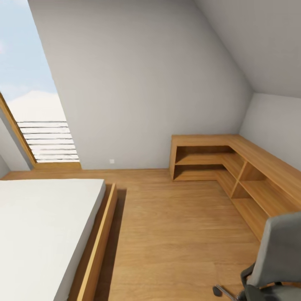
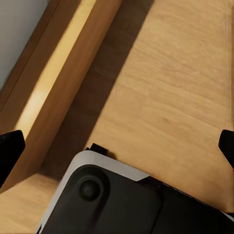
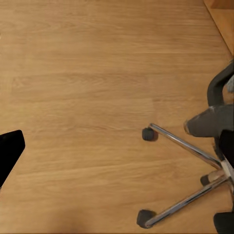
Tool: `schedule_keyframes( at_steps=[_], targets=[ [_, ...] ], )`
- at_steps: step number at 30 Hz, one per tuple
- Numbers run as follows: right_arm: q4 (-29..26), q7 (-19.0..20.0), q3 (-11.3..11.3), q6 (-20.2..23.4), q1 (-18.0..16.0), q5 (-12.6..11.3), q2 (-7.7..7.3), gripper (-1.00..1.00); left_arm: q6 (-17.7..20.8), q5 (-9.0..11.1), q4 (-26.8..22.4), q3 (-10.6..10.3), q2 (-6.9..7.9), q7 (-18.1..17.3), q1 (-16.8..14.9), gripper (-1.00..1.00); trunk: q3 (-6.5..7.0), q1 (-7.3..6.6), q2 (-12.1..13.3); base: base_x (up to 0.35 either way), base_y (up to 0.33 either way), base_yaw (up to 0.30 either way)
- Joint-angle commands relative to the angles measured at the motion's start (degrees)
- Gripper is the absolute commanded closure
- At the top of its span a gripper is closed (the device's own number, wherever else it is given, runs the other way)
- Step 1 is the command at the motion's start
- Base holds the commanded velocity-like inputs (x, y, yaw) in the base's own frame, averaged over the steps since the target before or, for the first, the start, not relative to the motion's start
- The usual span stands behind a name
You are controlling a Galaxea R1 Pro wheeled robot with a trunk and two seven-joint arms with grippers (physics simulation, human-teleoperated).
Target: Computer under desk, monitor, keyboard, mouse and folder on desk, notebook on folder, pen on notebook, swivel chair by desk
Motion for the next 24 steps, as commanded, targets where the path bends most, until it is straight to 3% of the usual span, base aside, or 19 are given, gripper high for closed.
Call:
schedule_keyframes(
  at_steps=[1, 24],
  targets=[
    [0.11, -0.3, 0.49, -0.16, -0.07, -0.11, 0.02, -1.0, -0.16, 0.41, 0.02, -0.04, -0.01, -0.09, -0.04, -1.0, -0.12, 0.06, -0.11, 0.335, 0.0, 0.0],
    [0.11, -0.34, 0.44, 0.77, -0.07, -0.02, 0.02, -1.0, -0.13, 0.35, 0.63, -0.04, -0.1, -0.09, -0.04, -1.0, -0.12, 0.06, -0.11, 0.335, 0.0, 0.0]
  ],
)
